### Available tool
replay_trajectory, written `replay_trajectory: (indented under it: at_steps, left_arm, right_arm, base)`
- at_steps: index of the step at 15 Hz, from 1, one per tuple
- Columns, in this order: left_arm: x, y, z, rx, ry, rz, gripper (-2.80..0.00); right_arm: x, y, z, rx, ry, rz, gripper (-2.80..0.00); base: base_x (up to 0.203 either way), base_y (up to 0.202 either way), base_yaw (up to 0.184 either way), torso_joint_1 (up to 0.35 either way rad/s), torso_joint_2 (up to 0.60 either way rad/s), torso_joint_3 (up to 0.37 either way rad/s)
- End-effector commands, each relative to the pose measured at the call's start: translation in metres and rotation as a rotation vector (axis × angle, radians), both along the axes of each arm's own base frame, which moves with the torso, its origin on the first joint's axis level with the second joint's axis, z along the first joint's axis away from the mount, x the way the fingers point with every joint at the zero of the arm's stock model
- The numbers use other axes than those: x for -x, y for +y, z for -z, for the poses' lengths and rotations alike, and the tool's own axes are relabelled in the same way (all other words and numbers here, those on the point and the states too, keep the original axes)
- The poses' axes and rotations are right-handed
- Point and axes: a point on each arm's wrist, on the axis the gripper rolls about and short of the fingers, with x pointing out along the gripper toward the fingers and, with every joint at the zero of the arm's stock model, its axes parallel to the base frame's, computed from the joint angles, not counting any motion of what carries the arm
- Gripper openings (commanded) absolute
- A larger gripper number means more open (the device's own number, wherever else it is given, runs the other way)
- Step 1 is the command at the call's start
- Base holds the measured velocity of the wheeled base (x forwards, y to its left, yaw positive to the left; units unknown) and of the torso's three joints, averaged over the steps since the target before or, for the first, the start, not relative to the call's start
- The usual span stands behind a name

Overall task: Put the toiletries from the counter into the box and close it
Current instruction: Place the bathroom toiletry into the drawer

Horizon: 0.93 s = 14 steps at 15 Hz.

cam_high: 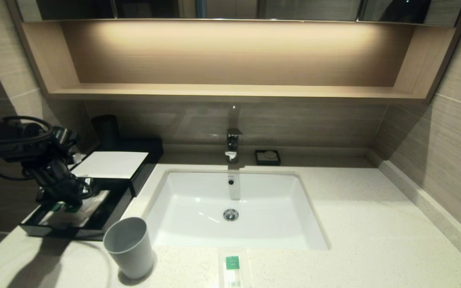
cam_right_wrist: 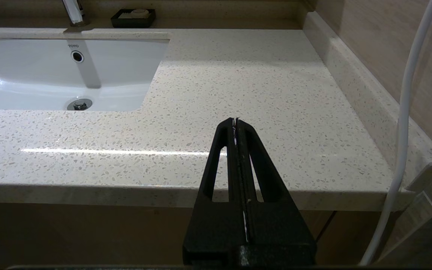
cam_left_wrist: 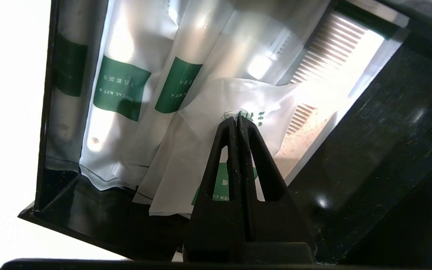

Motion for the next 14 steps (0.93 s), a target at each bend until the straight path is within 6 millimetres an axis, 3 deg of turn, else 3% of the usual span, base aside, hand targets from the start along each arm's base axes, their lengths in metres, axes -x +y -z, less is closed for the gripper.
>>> replay_trajectory:
  at_steps: [1,5,14]
  left_arm:
    - [-0.001,0.001,0.005,0.003,0.015,-0.004,-2.8]
    - [-0.001,0.001,0.0,0.004,-0.002,-0.007,-2.8]
    - [0.023,-0.009,-0.063,-0.02,-0.165,0.004,-2.8]
  right_arm:
    - [0.0,0.0,0.0,0.0,0.0,-0.001,-2.8]
    - [0.0,0.0,0.0,0.0,0.001,-0.001,-2.8]
    - [0.0,0.0,0.0,0.0,0.001,-0.001,-2.8]
  base:
    - [0.0,0.0,0.0,0.0,0.0,0.0]
    - [0.0,0.0,0.0,0.0,0.0,0.0]
    - [0.0,0.0,0.0,0.0,0.0,0.0]
